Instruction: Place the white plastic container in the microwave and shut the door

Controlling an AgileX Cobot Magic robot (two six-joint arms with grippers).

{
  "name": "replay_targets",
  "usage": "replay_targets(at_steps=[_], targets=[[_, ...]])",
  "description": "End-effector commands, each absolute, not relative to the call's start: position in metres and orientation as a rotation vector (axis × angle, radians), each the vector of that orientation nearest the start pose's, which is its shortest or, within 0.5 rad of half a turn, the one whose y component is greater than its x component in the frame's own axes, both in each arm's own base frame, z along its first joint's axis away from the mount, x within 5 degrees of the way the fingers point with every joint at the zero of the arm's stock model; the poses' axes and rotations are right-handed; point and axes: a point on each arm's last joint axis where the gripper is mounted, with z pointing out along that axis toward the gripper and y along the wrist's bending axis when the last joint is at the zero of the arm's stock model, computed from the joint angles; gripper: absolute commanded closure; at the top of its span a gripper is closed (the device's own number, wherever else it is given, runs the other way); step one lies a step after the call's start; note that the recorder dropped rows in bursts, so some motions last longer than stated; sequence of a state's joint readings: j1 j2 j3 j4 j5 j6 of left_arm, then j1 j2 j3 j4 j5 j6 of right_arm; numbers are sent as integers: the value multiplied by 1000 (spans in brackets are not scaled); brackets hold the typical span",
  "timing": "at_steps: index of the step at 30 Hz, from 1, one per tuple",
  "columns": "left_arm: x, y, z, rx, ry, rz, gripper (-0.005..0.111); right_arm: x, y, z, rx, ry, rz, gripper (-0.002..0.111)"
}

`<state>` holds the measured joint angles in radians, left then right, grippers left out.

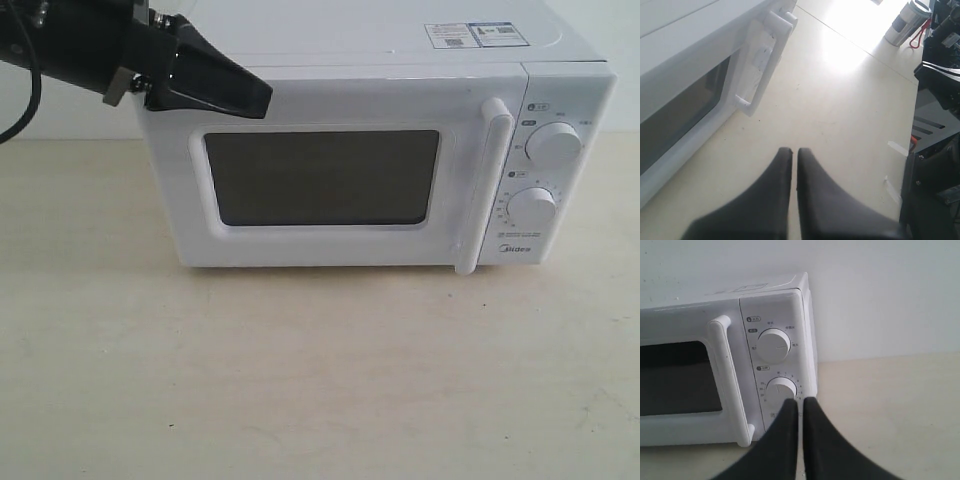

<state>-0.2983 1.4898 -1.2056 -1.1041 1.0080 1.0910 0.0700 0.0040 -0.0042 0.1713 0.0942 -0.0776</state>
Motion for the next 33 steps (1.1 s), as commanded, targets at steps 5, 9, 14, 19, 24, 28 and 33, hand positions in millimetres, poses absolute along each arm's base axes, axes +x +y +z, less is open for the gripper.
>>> replay_targets(at_steps=[5,9,14,19,24,28,33], targets=[[271,-157,341,1013,1987,-1028,102,55,7,194,-6,1697,152,108],[271,-157,341,1013,1987,-1028,102,55,6,190,6,1739,145,108],[271,-157,341,1013,1987,-1028,102,53,3,182,23,1825,105,108],[271,-157,341,1013,1987,-1028,102,53,3,182,15,1825,100,108],[271,-157,341,1013,1987,-1028,102,53,3,182,21,1825,105,108],[271,-157,341,1013,1987,-1028,102,53,3,182,21,1825,105,108],[271,-157,341,1013,1987,-1028,102,53,3,182,21,1825,105,108]])
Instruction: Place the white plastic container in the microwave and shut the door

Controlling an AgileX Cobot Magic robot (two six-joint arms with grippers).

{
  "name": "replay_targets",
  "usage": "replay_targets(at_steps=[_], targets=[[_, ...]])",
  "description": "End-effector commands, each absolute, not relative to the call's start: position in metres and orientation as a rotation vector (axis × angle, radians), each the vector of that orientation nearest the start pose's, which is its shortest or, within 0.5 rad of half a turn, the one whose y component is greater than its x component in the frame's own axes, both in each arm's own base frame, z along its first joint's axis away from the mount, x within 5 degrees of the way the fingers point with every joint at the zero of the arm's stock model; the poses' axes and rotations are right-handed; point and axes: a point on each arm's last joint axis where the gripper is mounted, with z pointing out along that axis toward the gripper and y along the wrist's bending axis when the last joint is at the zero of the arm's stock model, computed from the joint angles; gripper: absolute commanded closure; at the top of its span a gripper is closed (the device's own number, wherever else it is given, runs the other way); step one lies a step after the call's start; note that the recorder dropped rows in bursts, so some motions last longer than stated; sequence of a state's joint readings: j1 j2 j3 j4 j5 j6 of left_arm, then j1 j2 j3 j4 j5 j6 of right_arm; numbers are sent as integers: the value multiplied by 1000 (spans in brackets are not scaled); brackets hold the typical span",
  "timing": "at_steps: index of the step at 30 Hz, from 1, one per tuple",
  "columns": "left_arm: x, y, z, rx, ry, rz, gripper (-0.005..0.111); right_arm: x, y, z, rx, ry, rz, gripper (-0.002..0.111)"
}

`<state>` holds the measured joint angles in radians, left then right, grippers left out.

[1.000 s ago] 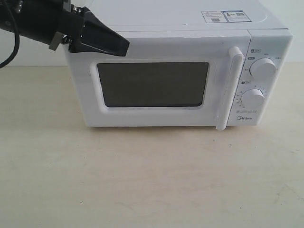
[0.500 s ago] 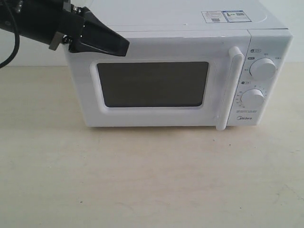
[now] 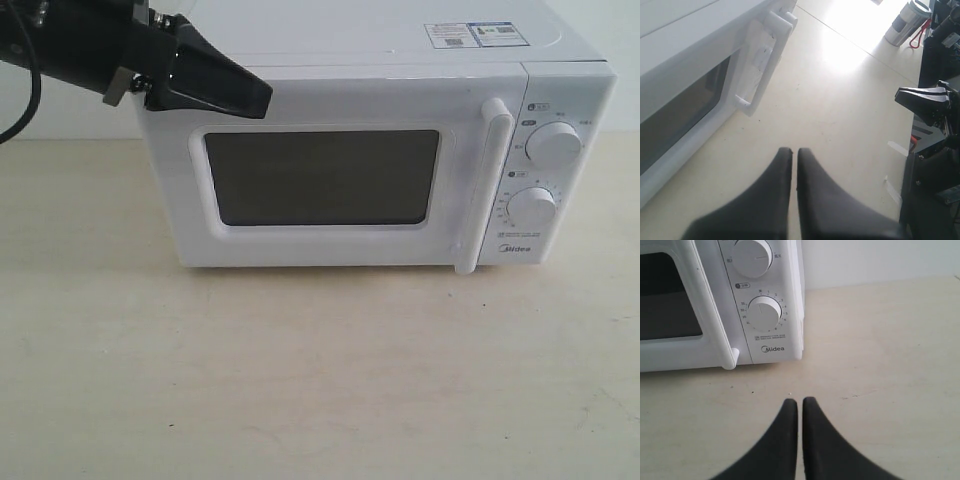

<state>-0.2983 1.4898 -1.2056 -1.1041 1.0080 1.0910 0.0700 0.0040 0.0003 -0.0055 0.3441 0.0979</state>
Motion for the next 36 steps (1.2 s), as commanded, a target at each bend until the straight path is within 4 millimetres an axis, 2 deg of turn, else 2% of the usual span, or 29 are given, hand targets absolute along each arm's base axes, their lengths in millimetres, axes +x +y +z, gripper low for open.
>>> replay_targets(at_steps=[1,28,31,36], targets=[[271,-157,341,1013,1987,-1028,102,53,3,182,21,1825,105,108],[273,-157,339,1010,1992,-1027,102,53,3,182,21,1825,105,108],[267,-156,347,1014,1969,-1020,102,53,3,182,21,1825,105,108],[244,-148,374,978,1939,-1014,102,53,3,182,21,1825,105,108]])
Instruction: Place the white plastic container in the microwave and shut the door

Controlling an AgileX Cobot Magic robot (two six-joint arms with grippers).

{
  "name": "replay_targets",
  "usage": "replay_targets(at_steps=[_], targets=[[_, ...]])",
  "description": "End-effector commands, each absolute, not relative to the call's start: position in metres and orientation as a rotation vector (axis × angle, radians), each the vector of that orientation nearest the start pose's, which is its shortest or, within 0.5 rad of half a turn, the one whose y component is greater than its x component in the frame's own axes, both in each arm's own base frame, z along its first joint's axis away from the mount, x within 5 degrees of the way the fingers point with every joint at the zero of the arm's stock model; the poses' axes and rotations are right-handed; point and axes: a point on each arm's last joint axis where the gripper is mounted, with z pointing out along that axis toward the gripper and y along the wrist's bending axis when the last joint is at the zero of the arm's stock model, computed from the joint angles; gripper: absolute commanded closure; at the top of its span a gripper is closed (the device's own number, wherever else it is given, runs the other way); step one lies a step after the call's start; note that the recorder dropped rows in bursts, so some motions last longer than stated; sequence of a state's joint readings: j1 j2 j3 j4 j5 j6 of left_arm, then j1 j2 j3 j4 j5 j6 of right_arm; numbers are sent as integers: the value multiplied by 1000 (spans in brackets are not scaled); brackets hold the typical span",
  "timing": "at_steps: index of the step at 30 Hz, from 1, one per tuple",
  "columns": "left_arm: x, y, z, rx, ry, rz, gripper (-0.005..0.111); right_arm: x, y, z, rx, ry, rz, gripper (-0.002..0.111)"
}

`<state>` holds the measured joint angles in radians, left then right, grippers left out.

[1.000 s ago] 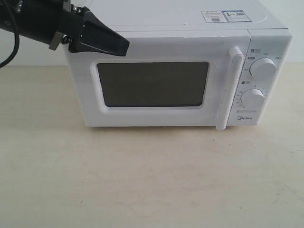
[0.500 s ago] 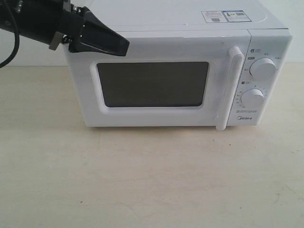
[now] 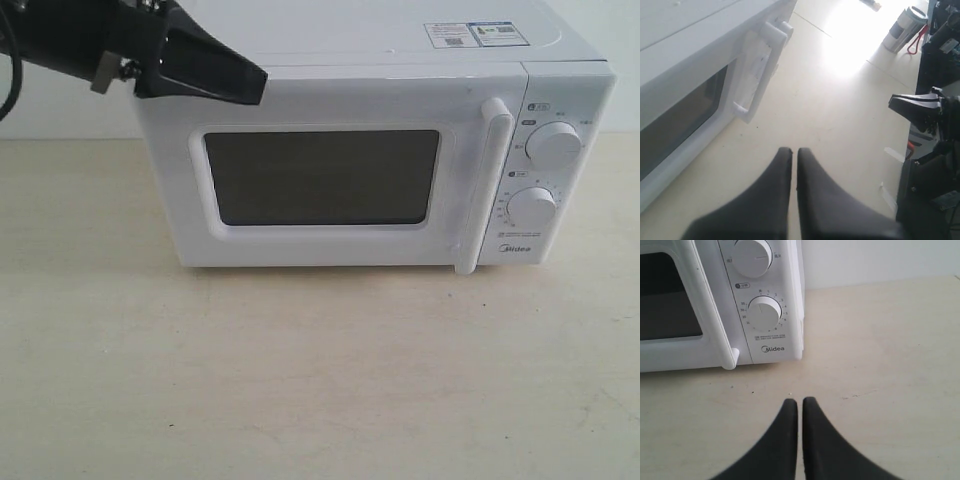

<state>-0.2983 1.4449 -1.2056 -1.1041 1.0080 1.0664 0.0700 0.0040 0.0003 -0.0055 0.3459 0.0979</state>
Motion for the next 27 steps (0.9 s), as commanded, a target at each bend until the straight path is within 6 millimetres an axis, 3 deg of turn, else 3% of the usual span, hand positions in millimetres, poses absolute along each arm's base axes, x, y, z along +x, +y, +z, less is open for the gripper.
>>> replay_targets(at_steps=[1,4,9,12,20,27], targets=[[237,-145,379,994,1932,-983,102,53,3,182,21,1825,105,108],[218,-136,389,1035,1914,-897,102,53,3,182,21,1825,105,108],[166,-109,393,1050,1844,-663,102,53,3,182,22,1825,107,108],[146,-86,392,887,1807,-582,102,53,3,182,22,1825,107,108],[95,-40,361,453,1661,-287,102,53,3,182,22,1825,107,108],[52,-34,340,406,1529,-162,102,53,3,182,22,1825,107,108]])
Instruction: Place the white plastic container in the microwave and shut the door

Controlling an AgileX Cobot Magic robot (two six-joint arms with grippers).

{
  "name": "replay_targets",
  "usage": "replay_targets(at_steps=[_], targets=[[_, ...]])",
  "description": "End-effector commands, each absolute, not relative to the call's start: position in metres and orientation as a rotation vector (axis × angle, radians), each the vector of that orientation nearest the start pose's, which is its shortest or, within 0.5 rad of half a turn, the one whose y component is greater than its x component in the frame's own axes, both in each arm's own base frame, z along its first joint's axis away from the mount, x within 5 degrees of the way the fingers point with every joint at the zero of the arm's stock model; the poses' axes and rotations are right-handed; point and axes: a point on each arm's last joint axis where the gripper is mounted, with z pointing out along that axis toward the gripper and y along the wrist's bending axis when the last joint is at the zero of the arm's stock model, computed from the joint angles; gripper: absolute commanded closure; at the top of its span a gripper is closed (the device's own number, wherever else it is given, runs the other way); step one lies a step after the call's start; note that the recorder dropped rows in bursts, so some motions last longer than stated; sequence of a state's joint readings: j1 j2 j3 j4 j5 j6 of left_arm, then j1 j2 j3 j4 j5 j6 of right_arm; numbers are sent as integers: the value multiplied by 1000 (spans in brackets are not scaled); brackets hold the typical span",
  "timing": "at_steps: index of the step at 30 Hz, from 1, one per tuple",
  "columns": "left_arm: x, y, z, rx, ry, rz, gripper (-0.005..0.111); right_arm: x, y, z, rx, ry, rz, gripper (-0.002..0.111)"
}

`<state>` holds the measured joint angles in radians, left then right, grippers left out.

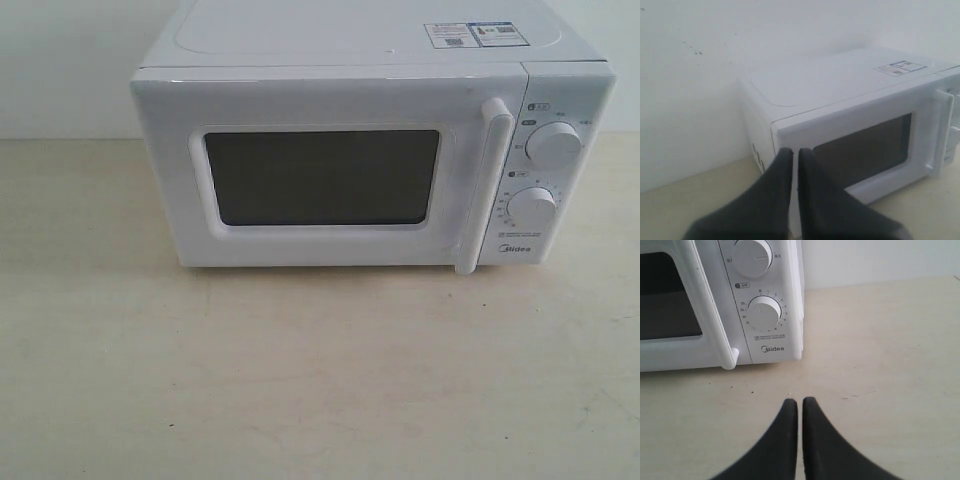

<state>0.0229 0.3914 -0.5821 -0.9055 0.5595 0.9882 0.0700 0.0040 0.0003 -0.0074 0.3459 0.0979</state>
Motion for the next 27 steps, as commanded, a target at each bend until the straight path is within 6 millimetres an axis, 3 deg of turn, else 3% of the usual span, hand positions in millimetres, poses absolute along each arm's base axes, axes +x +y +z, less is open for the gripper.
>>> replay_targets(at_steps=[1,7,12,27], targets=[[46,-34,338,404,1506,-152,102,53,3,182,22,1825,107,108],[16,-35,332,399,1383,-105,102,53,3,182,22,1825,107,108],[2,-36,332,404,1318,-85,102,53,3,182,22,1825,107,108],[1,-39,329,440,1341,-111,102,53,3,182,22,1825,107,108]])
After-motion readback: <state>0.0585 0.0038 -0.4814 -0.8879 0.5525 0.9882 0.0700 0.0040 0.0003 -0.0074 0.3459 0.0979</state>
